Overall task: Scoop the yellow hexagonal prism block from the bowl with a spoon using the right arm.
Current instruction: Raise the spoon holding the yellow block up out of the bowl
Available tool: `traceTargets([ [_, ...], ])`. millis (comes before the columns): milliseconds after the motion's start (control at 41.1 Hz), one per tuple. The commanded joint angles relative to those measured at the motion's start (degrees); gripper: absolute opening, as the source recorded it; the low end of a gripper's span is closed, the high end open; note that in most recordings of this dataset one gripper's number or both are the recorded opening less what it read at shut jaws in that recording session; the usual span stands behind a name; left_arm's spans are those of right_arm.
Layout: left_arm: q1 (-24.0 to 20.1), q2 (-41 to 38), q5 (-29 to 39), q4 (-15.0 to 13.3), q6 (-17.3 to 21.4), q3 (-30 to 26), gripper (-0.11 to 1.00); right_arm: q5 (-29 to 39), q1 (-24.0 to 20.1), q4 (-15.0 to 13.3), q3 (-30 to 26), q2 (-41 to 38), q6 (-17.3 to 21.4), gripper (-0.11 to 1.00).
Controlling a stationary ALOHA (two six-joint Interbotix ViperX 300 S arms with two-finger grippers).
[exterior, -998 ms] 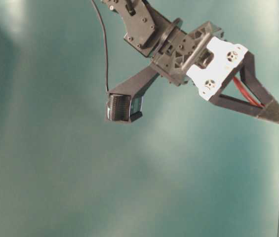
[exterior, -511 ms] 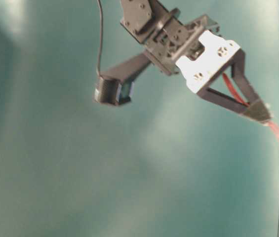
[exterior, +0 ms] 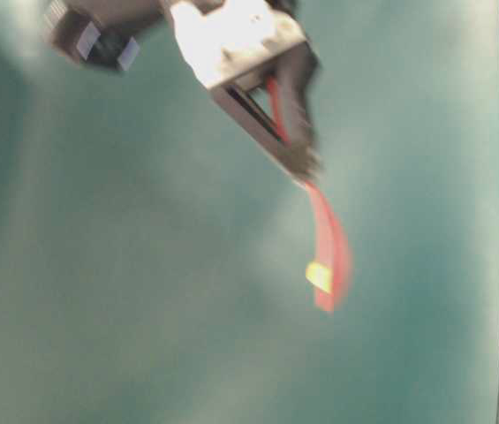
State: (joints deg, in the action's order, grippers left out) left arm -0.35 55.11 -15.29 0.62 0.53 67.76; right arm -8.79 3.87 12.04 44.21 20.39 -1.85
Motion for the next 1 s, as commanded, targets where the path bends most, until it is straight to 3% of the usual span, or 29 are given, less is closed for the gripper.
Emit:
traceTargets([
  [0, -0.1, -0.5, -0.3, 0.2, 0.1, -0.9, 0.01, -0.7, -0.1, 0.1, 0.3, 3.7, 0.1, 0.25],
  [584, -0.2, -0.5, -0.3, 0.2, 0.2, -1.0, 0.01, -0.3, -0.1, 0.0, 1.8, 6.4, -0.1, 0.25],
  [973, -4.0, -0.5, -0.3, 0.2, -0.5, -0.9, 0.01, -0.6, -0.1, -0.1, 1.8, 6.4, -0.2, 0.25],
])
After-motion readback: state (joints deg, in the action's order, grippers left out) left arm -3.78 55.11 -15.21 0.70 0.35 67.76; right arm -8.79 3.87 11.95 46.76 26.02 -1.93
